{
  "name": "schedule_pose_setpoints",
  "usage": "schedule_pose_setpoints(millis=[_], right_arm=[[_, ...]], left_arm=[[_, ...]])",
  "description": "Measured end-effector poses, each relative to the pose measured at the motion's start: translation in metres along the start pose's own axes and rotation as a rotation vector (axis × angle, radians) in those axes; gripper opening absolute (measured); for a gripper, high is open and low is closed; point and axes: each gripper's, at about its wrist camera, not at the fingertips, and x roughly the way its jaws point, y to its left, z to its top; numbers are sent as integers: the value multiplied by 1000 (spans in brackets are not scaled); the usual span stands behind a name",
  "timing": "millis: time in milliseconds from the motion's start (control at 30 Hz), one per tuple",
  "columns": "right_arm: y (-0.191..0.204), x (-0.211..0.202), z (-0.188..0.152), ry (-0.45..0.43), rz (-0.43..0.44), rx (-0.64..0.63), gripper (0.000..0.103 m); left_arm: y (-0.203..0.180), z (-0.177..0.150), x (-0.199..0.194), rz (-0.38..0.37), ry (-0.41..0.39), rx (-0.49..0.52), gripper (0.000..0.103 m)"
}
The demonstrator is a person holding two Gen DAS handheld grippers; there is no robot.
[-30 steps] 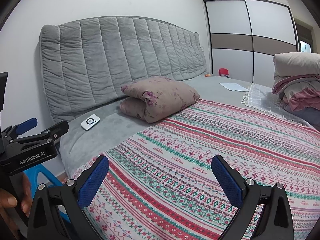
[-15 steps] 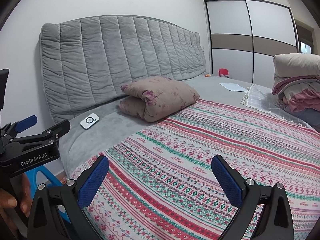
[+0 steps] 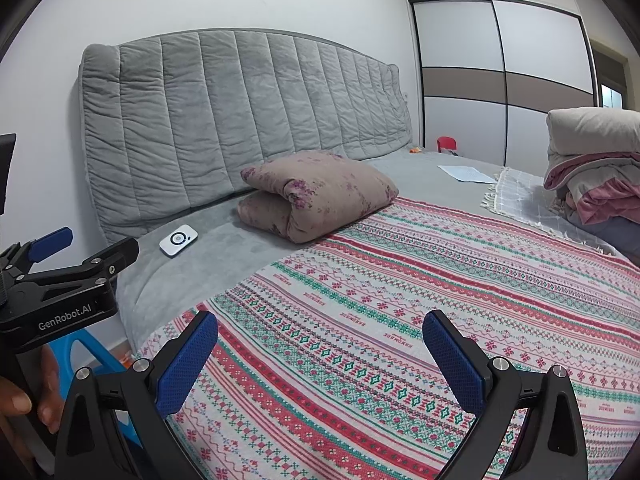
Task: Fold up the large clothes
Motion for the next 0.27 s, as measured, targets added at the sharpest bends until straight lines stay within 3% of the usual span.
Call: schedule_pose_setpoints(millis=[267], right_arm=[[-1,0,-1,1,-1,-2,103]], left_arm=[[0,-1,1,-2,1,1,103]])
